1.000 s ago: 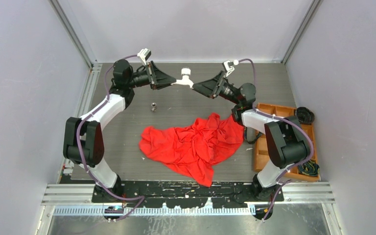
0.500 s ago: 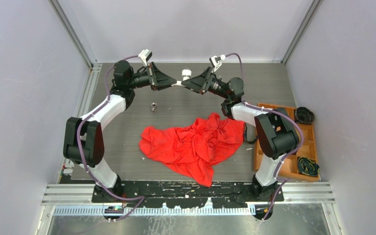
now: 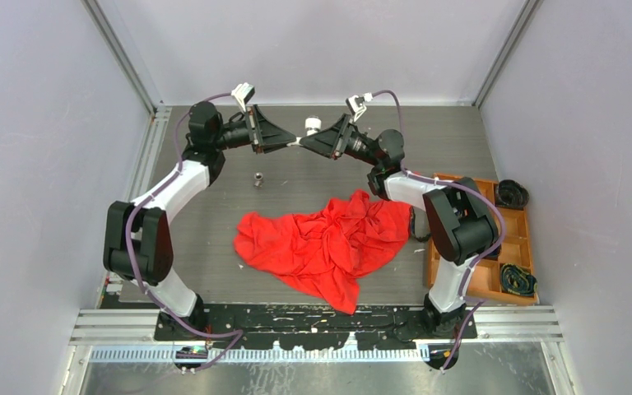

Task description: Install the water faucets

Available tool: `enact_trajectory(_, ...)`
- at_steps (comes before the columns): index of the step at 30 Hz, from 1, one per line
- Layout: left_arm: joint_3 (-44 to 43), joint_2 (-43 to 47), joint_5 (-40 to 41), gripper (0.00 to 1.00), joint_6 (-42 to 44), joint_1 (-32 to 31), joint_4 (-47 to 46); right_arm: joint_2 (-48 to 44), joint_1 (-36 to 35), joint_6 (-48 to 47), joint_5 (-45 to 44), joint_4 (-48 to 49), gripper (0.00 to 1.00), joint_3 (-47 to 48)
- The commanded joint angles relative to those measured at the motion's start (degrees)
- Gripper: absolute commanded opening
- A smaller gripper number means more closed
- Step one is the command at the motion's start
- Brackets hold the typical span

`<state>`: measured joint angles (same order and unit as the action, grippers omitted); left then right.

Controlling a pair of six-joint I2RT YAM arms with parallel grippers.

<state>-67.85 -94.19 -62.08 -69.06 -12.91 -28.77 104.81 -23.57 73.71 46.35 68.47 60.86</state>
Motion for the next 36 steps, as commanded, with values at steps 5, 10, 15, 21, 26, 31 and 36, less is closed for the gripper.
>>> enact_trajectory(5, -0.23, 3.71, -1.44, 0.00, 1.88, -0.28, -0.76, -0.22, -0.34, -0.43, 0.58, 1.49, 0.50, 3.10)
enact_trajectory(10, -0.33, 3.92, -1.94, 0.00, 3.15, -0.30, 1.44, -0.27, -0.49, -0.25, 1.32, 1.66, 0.43, 3.61)
enact_trajectory(15, -0.71, 4.27, -1.76, 0.00, 5.29, -0.41, 4.39, -0.08, -1.03, -0.33, 2.05, 1.60, 0.48, 4.20)
enact_trajectory(21, -0.90, 4.40, -1.72, 0.00, 5.81, -0.53, 5.31, 0.47, -1.30, 0.01, 3.38, 1.32, 0.44, 4.87)
enact_trajectory(26, -1.14, 4.59, -1.94, 0.00, 6.35, -0.53, 6.20, 0.55, -1.35, 0.03, 5.15, 0.92, 0.39, 4.61)
enact_trajectory(31, -1.47, 5.10, -1.67, 0.00, 7.79, -0.48, 8.40, 0.76, -1.34, 0.58, 7.47, 0.94, 0.33, 4.70)
enact_trajectory(36, -1.95, 5.12, -1.76, 0.00, 8.31, -0.53, 9.35, 0.24, -1.30, 0.77, 8.39, 0.99, 0.43, 4.26)
